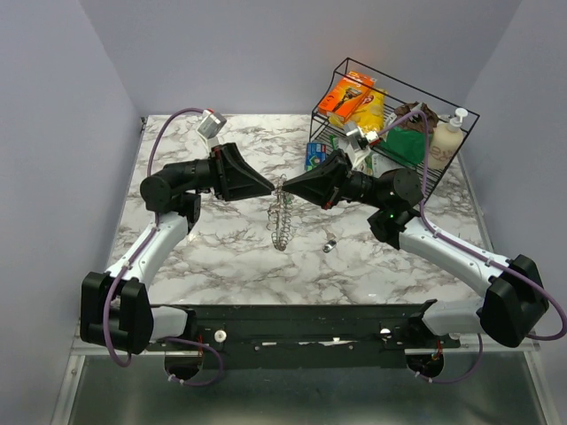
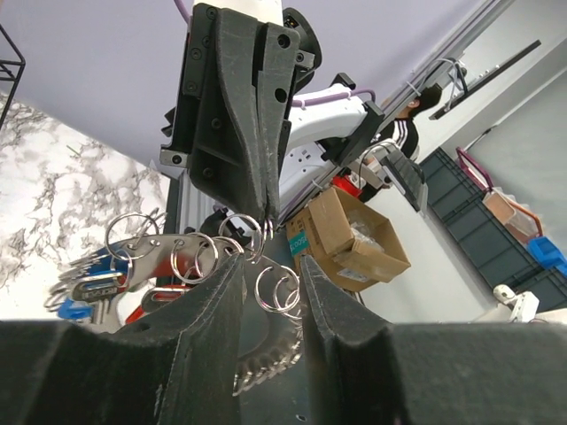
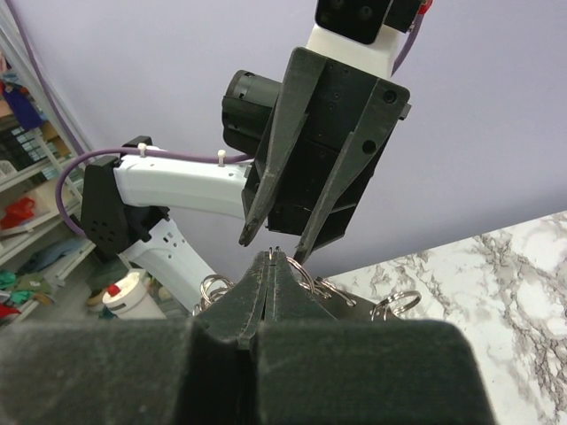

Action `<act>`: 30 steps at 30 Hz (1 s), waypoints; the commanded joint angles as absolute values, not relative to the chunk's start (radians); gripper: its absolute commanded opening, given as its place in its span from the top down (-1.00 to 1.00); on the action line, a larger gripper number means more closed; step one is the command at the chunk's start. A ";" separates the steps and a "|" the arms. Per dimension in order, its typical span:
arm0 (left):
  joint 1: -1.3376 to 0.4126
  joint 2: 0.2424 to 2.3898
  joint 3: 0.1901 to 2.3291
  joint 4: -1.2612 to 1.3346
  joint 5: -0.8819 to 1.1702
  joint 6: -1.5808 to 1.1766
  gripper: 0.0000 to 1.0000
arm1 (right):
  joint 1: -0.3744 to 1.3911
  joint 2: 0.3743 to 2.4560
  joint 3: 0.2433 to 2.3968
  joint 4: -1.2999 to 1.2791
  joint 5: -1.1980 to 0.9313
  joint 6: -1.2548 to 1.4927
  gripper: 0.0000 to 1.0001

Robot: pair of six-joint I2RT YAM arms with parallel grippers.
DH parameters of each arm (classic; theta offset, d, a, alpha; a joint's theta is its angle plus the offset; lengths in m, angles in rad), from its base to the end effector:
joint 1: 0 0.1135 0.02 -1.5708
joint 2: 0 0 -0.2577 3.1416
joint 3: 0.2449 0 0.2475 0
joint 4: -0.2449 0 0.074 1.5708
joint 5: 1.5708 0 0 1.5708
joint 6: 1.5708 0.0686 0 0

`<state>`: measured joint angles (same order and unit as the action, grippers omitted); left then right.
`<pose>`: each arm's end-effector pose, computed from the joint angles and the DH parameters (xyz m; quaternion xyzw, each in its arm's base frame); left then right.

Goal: Put the keys on the keyring

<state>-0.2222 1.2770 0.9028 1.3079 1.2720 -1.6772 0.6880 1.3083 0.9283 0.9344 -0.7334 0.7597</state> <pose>0.2263 -0.1183 0.4040 0.2537 0.5633 -0.7296 0.2933 0.2062 0.2289 0.3948 -0.2967 0.4652 0.6708 0.4955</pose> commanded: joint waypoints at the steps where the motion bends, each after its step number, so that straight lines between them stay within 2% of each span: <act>1: -0.233 1.247 0.907 1.608 1.292 -1.643 0.22 | 0.692 1.313 0.960 0.992 -0.721 0.764 0.99; 9: -0.253 1.192 0.903 1.356 1.293 -1.425 0.38 | 0.692 1.313 0.959 0.988 -0.716 0.764 0.99; 12: -0.268 1.163 0.913 1.179 1.299 -1.281 0.44 | 0.692 1.316 0.959 0.991 -0.715 0.768 0.99; 20: -0.301 1.069 0.998 0.399 1.249 -0.718 0.52 | 0.690 1.319 0.957 0.996 -0.715 0.770 0.99; 25: -0.314 1.068 1.011 0.350 1.229 -0.667 0.46 | 0.693 1.324 0.957 1.003 -0.718 0.779 0.99; 30: -0.321 1.072 1.017 0.347 1.218 -0.664 0.49 | 0.692 1.319 0.951 1.003 -0.713 0.778 0.99</act>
